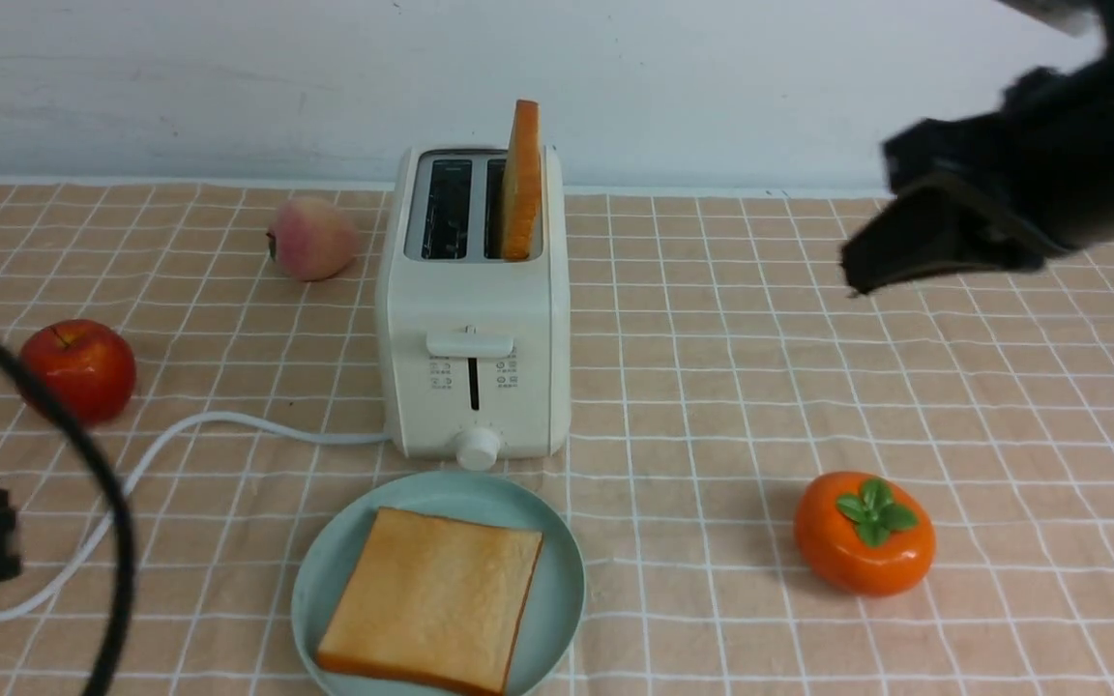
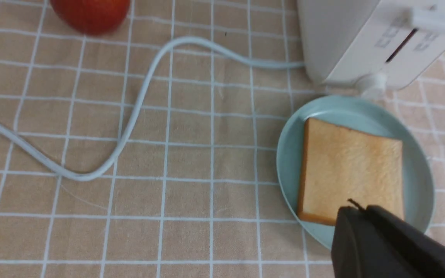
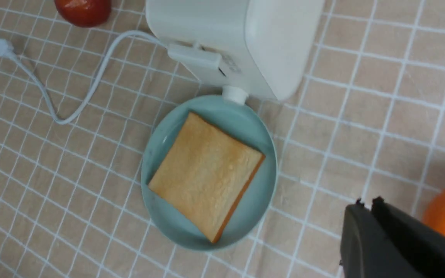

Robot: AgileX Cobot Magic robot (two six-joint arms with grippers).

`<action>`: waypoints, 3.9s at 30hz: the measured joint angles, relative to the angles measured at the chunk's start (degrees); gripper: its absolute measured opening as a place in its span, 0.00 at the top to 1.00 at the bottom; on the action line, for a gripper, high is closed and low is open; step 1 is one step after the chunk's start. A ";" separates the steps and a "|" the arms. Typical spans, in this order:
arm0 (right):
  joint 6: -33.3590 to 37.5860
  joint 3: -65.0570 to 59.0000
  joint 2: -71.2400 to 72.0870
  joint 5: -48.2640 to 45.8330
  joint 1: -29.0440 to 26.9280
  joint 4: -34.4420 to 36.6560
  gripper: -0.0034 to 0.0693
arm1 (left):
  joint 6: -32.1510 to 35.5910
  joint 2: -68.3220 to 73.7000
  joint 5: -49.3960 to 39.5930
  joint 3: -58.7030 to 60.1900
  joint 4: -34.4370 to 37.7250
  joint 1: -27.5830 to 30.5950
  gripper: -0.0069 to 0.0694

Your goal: Take toasted bread from bread machine on light coffee tablecloth place on plate.

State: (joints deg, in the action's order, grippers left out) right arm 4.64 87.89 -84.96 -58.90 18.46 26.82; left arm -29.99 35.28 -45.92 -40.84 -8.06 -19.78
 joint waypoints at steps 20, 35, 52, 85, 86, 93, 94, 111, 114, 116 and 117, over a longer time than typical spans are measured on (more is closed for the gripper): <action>-10.24 32.01 -40.16 25.79 8.07 -4.84 0.26 | -0.18 -22.20 -0.73 8.36 7.28 0.00 0.93; -4.64 41.95 -18.08 11.23 5.89 -6.43 0.88 | -0.18 -22.20 2.27 8.36 4.07 0.00 0.93; -0.65 20.51 2.60 -13.70 -0.28 -4.80 0.88 | -0.18 -22.20 8.06 8.42 -0.66 0.00 0.93; 41.29 -21.12 -23.28 16.86 4.55 51.82 0.40 | -0.23 -22.20 8.23 8.42 -0.66 0.00 0.93; 41.29 -21.12 -23.19 17.06 4.22 51.63 0.40 | -0.23 -22.20 8.23 8.42 -0.66 0.00 0.93; 41.10 -19.87 -18.52 18.16 -3.62 44.09 0.44 | -0.23 -22.20 8.16 8.42 -0.66 0.00 0.93; 39.89 -18.83 -16.17 17.12 -5.95 41.23 0.47 | -0.23 -22.20 8.10 8.42 -0.66 0.00 0.93; 6.60 -18.38 34.34 6.67 -20.28 -6.00 0.97 | -0.60 -22.20 16.23 8.42 0.83 0.00 0.93; 5.73 -27.12 45.61 16.58 -20.28 -6.72 0.97 | -0.60 -22.20 18.50 8.42 1.38 0.00 0.93; 5.53 -32.74 50.57 22.75 -20.28 -6.77 0.96 | -0.60 -22.20 19.43 8.42 1.38 0.00 0.93; 5.26 -40.78 55.73 30.12 -20.28 -6.77 0.96 | -0.60 -22.20 20.29 8.42 1.38 0.00 0.93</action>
State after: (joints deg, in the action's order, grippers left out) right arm 9.90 47.11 -29.23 -28.78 -1.82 20.05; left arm -30.59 13.08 -25.63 -32.42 -6.67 -19.78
